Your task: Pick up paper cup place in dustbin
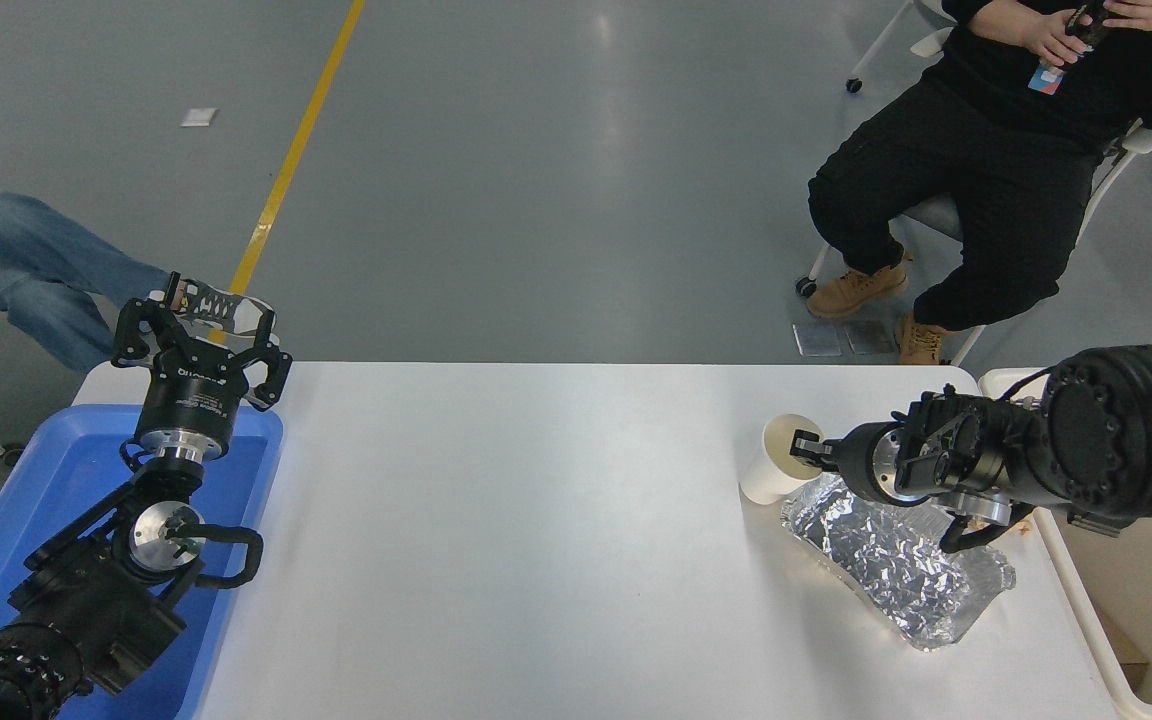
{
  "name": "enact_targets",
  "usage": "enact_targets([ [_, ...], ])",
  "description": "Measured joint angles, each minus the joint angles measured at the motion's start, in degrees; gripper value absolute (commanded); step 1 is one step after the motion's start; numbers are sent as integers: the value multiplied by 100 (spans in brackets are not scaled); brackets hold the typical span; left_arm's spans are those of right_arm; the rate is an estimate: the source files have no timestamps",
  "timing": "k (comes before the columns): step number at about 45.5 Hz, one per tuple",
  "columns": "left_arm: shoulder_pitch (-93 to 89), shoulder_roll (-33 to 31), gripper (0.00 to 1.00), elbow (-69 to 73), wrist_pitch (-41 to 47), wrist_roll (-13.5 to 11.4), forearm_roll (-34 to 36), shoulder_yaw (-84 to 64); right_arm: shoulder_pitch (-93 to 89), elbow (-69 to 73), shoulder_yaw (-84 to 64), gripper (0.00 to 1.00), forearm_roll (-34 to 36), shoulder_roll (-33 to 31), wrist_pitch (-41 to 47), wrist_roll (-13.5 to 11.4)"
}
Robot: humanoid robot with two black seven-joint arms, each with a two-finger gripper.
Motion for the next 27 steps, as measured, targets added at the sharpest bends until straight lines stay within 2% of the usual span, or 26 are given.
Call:
enact_targets([
  [15, 0, 0, 99, 0, 0, 0, 0, 0, 494, 98, 23, 0, 9, -144, 119, 43],
  [27, 0, 0, 99, -1, 4, 0, -1, 0, 1437, 377, 367, 0, 6, -879, 739, 83],
])
